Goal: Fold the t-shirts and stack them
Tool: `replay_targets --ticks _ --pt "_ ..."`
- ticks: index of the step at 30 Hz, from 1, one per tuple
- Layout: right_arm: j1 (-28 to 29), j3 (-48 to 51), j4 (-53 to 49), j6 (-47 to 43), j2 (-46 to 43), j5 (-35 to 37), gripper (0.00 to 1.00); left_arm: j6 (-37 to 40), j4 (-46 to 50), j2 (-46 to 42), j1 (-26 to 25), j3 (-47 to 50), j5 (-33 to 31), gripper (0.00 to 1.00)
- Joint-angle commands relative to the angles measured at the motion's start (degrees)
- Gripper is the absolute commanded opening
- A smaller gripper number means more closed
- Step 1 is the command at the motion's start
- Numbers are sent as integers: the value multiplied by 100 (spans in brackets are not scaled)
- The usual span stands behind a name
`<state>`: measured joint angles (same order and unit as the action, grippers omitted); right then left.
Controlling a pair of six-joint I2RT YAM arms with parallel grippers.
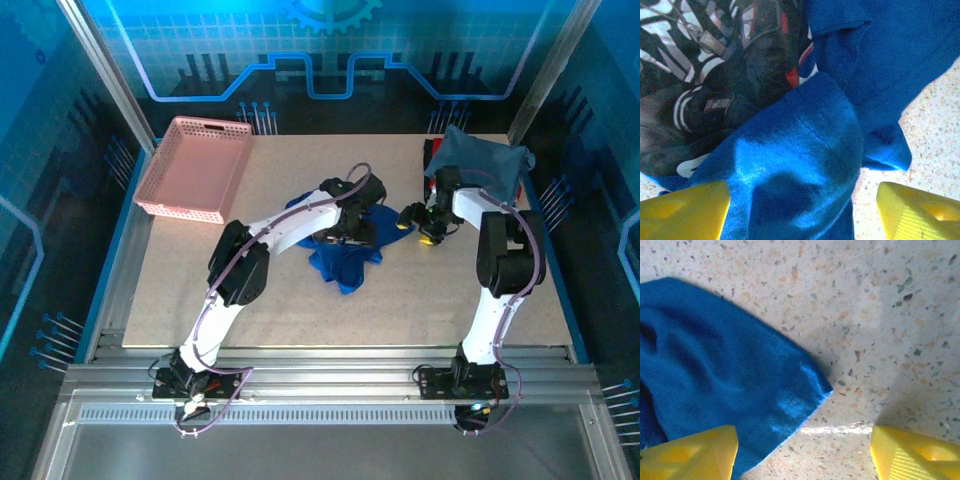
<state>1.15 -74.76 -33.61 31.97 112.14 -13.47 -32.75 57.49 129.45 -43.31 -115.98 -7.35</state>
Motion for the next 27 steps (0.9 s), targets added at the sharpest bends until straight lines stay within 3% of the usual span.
replay_targets --ticks 1,4,9,12,22,27 --pt "190 -333 -49 161 309 226 68 -192 -110 129 -15 -46 -150 71" --pt "285 -532 -58 319 519 299 61 -214 -203 151 10 52 -185 59" --pt "456 -1015 -119 523 878 372 43 -246 -282 14 127 223 -238 19" --pt "553 -1400 -224 569 1071 398 32 -131 -455 -318 179 421 -214 5" --pt "584 -2126 -497 565 1240 456 0 -126 -1017 -2090 235 1698 -176 0" --pt "536 -1809 -419 604 742 551 0 -309 -1203 -3210 405 2443 -292 0"
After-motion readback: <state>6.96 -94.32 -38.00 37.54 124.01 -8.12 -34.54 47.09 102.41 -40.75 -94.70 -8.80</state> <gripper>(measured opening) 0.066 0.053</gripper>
